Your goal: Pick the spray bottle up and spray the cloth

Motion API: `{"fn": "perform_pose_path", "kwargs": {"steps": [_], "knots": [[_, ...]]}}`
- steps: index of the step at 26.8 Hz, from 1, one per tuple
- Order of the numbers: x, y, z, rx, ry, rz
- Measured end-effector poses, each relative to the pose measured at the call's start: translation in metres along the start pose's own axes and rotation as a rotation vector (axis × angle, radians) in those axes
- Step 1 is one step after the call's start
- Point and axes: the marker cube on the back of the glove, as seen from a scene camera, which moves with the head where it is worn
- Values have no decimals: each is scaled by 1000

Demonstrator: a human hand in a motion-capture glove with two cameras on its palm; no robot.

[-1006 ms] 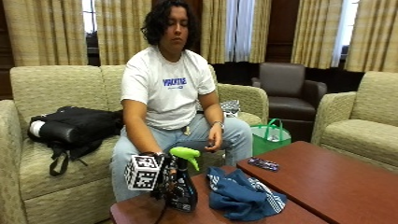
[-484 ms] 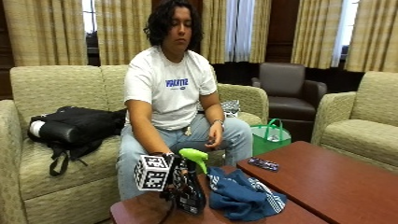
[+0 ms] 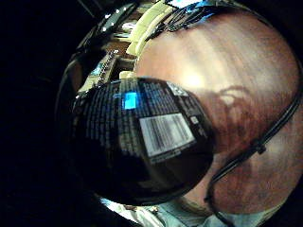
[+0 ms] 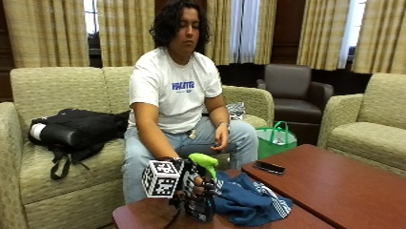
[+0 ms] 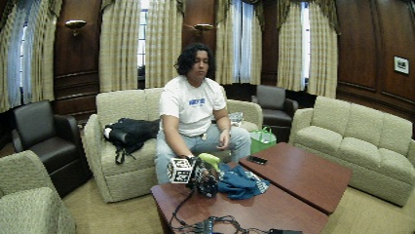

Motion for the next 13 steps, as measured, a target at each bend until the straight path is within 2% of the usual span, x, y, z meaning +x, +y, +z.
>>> {"fn": "perform_pose_path", "kwargs": {"steps": [13], "knots": [[-7, -2, -1, 31, -19, -28]]}}
